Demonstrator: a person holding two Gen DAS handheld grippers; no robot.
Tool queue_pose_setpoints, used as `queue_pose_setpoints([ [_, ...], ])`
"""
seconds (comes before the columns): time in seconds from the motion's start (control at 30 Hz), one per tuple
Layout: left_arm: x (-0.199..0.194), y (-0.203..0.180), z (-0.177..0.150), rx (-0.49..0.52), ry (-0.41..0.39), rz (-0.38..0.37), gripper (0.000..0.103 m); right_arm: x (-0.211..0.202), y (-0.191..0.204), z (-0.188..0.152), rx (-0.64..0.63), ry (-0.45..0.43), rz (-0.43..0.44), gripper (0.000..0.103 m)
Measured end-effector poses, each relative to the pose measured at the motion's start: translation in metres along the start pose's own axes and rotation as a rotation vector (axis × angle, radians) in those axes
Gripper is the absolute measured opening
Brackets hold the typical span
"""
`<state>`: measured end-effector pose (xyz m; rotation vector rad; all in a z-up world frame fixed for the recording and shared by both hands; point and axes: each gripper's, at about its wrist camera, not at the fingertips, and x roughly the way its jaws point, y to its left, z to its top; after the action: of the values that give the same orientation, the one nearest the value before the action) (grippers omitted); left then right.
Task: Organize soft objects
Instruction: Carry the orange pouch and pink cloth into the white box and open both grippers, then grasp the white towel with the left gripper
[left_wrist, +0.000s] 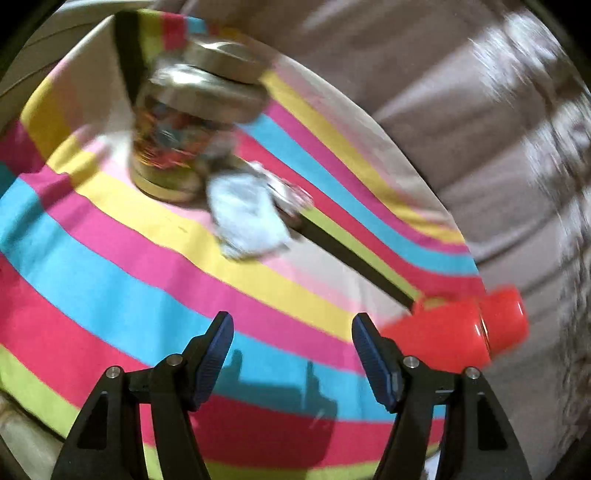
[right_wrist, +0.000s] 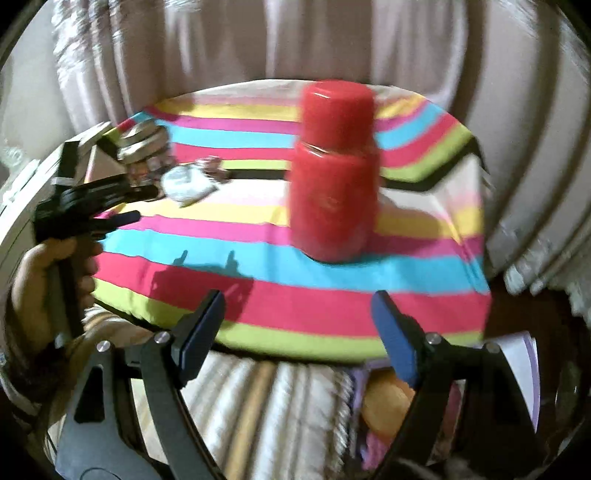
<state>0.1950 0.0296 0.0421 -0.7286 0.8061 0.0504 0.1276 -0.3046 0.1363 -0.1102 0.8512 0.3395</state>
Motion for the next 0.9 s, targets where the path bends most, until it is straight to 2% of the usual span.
queue_pose_setpoints([
  [0.1,0.013,0.016,0.019,-0.033,-0.032,0.027,0.067,0.015,0.020,0.023,-0.048,-0.001,0.039,0.083],
  [0.3,0.054,0.029,0.040,-0.078,-0.039,0.062,0.067,0.065,0.050,0.078,-0.100,0.006,0.101,0.083],
  [0.47,0.088,0.034,0.049,-0.087,-0.039,0.085,0.067,0.123,0.059,0.122,-0.094,0.042,0.131,0.083],
  [0.67,0.114,0.032,0.057,-0.053,-0.052,0.107,0.067,0.193,0.071,0.168,-0.104,0.079,0.163,0.084],
  [0.8,0.128,0.032,0.062,-0.041,-0.053,0.110,0.067,0.241,0.074,0.195,-0.034,0.124,0.234,0.084],
  [0.87,0.133,0.029,0.061,-0.019,-0.054,0.115,0.060,0.258,0.073,0.203,0.006,0.143,0.258,0.085],
  [0.9,0.136,0.027,0.061,0.001,-0.044,0.109,0.047,0.270,0.074,0.208,0.024,0.158,0.272,0.085],
])
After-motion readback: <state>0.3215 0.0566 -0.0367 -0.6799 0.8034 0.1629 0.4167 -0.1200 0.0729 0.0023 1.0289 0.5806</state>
